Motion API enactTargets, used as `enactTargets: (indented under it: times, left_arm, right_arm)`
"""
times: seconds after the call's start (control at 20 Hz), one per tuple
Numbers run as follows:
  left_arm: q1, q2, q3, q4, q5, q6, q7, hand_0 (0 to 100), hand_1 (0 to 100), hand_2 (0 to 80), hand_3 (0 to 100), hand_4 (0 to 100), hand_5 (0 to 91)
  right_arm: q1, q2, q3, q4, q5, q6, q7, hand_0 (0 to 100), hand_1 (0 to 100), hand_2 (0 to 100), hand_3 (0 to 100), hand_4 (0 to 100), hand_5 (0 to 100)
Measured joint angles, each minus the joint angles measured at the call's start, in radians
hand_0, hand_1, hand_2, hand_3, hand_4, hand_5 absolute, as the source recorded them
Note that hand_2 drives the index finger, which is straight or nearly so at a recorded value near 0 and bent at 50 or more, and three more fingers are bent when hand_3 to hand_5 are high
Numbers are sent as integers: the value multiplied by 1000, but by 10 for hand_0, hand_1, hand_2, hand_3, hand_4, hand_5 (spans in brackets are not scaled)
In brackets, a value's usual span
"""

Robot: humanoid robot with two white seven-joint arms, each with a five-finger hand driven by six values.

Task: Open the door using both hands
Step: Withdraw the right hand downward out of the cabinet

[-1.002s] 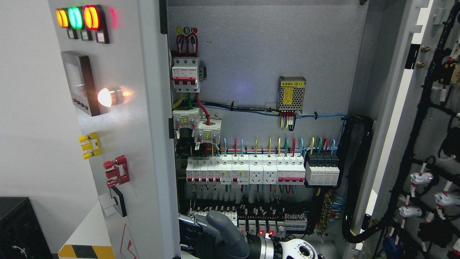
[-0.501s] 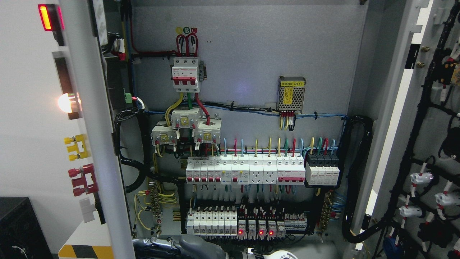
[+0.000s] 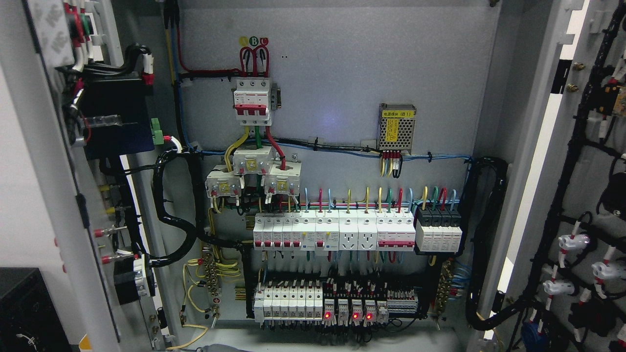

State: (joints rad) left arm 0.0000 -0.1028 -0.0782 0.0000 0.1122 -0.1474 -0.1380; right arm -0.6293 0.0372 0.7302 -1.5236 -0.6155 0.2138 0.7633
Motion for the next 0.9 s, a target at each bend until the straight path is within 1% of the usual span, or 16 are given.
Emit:
enactTargets:
  times: [0.5,0.7,0.9]
  left_arm:
    - [0,0,0,0,0,0,0,0,0,0,0,0,0]
    - [0,0,0,0,0,0,0,0,0,0,0,0,0]
    - [0,0,0,0,0,0,0,0,0,0,0,0,0]
  right_arm:
    - [-7,38,73,1,1,0,-94,0,0,0,0,0,0]
    - [-12,54,98,1,1,0,-102,0,0,0,0,0,0]
    - [-16,62,111,1,1,0,-105,0,0,0,0,0,0]
